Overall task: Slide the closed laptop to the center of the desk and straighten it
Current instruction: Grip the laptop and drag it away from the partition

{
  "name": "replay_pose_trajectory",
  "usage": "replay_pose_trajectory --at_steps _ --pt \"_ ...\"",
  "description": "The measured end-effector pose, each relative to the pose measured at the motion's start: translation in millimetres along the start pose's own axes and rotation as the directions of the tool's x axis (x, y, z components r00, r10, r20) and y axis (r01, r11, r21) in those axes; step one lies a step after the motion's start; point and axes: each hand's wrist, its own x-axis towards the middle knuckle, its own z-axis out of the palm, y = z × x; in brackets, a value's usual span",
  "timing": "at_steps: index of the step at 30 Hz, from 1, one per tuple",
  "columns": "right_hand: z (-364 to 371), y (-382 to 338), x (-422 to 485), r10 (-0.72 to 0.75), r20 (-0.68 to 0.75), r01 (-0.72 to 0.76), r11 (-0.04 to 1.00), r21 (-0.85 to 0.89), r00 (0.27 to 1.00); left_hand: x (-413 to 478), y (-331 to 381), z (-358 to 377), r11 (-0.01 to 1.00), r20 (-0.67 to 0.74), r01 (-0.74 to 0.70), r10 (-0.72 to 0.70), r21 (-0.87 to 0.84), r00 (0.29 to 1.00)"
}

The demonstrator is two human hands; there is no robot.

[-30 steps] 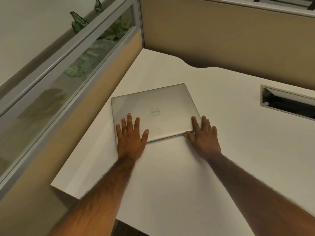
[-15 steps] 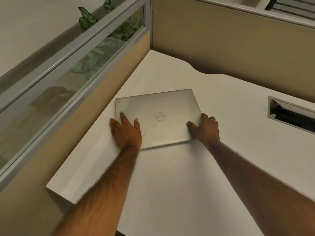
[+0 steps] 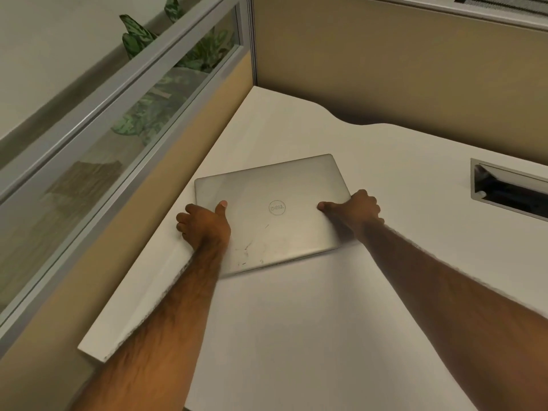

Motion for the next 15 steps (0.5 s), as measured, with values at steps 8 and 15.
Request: replay_pose_trajectory --at_steps 8,15 --pt "3.7 -1.1 10.6 0.058 -0.003 -0.057 0.988 0.141 0.998 12.3 -3.4 -2.6 0.990 0.028 0.038 -0.034 -0.134 0.999" --pt "-6.0 20.2 5.5 0.038 -0.006 -0.035 0.958 0.283 0.999 4.0 2.1 -6.2 0.978 0.086 0.012 0.006 -0.207 0.996"
